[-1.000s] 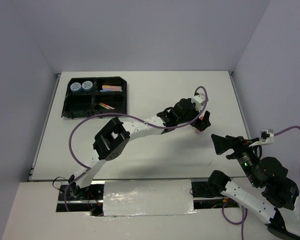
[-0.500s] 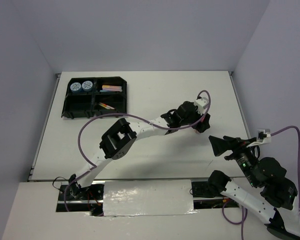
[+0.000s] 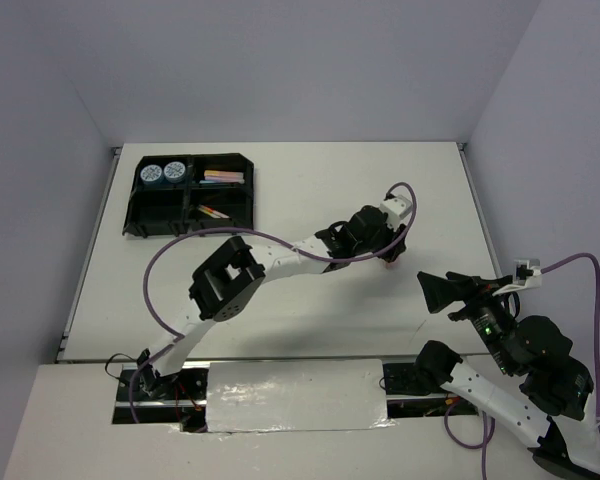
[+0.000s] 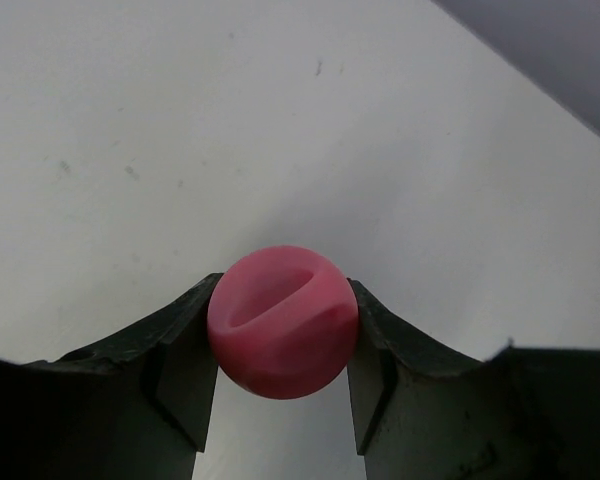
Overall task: Sort the stationery into containers
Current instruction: Pick up the stationery from the center of the board, then place the stationery in the storage box.
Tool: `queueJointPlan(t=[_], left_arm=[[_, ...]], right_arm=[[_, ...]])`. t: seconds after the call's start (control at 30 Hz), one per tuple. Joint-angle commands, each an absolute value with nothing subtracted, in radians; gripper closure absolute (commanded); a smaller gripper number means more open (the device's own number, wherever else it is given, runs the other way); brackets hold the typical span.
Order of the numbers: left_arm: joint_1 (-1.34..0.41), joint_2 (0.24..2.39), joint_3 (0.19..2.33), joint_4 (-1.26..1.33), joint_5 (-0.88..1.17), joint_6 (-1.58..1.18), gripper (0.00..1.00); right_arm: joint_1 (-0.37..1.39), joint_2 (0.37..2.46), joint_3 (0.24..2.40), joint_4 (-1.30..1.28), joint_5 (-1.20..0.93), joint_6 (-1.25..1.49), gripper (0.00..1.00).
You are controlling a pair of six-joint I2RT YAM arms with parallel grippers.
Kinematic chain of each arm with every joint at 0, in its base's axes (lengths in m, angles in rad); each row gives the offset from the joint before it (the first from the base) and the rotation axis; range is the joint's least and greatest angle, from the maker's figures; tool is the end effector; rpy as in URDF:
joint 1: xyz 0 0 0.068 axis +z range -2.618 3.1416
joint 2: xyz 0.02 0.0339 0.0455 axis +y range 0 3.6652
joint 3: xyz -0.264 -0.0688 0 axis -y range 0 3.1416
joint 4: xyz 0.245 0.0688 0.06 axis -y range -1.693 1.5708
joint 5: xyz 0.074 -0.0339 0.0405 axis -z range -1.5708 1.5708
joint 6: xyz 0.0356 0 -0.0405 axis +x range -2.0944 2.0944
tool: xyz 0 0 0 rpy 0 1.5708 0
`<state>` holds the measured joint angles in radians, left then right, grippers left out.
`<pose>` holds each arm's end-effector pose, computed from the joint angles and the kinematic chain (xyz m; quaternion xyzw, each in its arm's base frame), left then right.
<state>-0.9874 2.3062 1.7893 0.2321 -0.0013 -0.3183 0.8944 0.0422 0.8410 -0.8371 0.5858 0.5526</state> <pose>0.3002 -0.4548 0.2096 0.2624 0.7561 -0.3638 0.4766 0.0077 -0.0219 0.3381 0.0800 0.7138 0.2836 0.6353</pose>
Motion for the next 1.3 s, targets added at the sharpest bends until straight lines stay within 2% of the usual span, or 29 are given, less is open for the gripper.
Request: queueJointPlan(t=[0.0, 0.03, 0.23, 0.43, 0.53, 0.67, 0.83, 1.03, 1.27], left_arm=[[-0.98, 2.133, 1.74, 0.212, -0.179, -0.307, 1.0], [-0.973, 2.1, 1.727, 0.184, -0.286, -0.319, 1.0], [-0.832, 1.81, 1.622, -0.125, -0.62, -0.467, 1.0], [-0.482, 1.562, 1.542, -0.51, -0.667, -0.742, 1.0], [-0.274, 1.49, 1.502, -0.609, -0.733, -0.83, 1.0], [-0.117, 1.486, 1.457, -0.612, -0.696, -0.848, 1.0], [-0.006, 1.607, 1.489, -0.638, -0.658, -0.876, 1.0], [-0.003, 1.664, 1.471, -0.528, -0.676, -0.861, 1.0], [-0.003, 1.631, 1.371, -0.33, -0.669, -0.825, 1.0]], right_arm=[[0.9, 0.032, 0.842, -0.799, 0.589, 0.537, 0.0], [0.9, 0.029, 0.845, -0.802, 0.589, 0.537, 0.0], [0.9, 0.012, 0.815, -0.77, 0.584, 0.535, 0.0], [0.9, 0.118, 0.775, -0.687, 0.525, 0.503, 0.0], [0.902, 0.195, 0.746, -0.616, 0.465, 0.485, 0.0], [0.902, 0.241, 0.697, -0.517, 0.407, 0.477, 0.0], [0.903, 0.304, 0.678, -0.48, 0.364, 0.466, 0.0], [0.9, 0.298, 0.655, -0.469, 0.342, 0.454, 0.0], [0.902, 0.313, 0.646, -0.453, 0.337, 0.449, 0.0]])
